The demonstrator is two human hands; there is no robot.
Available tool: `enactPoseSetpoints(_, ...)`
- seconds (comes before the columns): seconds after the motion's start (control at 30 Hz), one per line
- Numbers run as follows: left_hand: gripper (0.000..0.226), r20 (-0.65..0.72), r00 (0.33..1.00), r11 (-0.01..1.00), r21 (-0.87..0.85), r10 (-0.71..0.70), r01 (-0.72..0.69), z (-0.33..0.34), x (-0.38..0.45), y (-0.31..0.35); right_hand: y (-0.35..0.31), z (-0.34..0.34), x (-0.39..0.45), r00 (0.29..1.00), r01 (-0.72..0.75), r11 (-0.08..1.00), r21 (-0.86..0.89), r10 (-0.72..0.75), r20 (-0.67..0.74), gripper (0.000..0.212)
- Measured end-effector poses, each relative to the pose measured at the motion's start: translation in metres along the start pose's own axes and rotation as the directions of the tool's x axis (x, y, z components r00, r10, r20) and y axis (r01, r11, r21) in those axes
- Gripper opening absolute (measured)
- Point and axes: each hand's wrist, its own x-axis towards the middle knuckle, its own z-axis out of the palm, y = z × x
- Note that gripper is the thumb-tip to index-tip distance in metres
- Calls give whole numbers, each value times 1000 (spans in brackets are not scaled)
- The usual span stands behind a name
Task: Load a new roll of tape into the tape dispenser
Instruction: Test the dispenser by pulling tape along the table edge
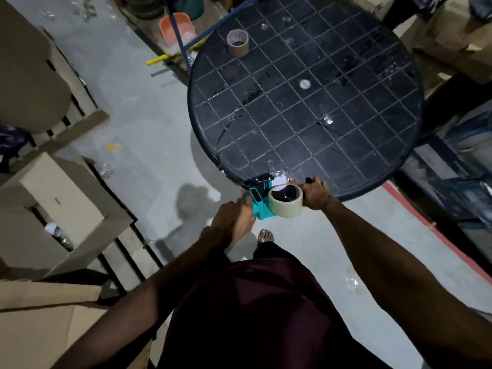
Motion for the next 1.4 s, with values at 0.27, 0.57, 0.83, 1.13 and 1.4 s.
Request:
enactPoseSetpoints(0.27,55,-126,986,989,-115,-107,93,-22,3,-21,-21,-12,-25,1000,-26,995,96,26,-2,80)
enactPoseSetpoints(0.57,52,-79,941,879,-390,-330,276,-56,18,-39,-31,-24,-37,996,-21,980,200,38,-83,84)
enactPoseSetpoints(0.83,35,-45,946,823,-507,-322,256,-74,38,-62,-78,-68,-31,941,120,671,731,159,-300,84)
enactPoseSetpoints(1.13,48,-77,961,717,-682,-267,145,-110,59,-110,-149,-162,-35,878,312,145,939,333,-344,89)
enactPoseSetpoints(1.4,38,-87,988,646,-763,-127,16,-145,80,-167,-195,-212,-31,760,420,183,889,465,-454,72)
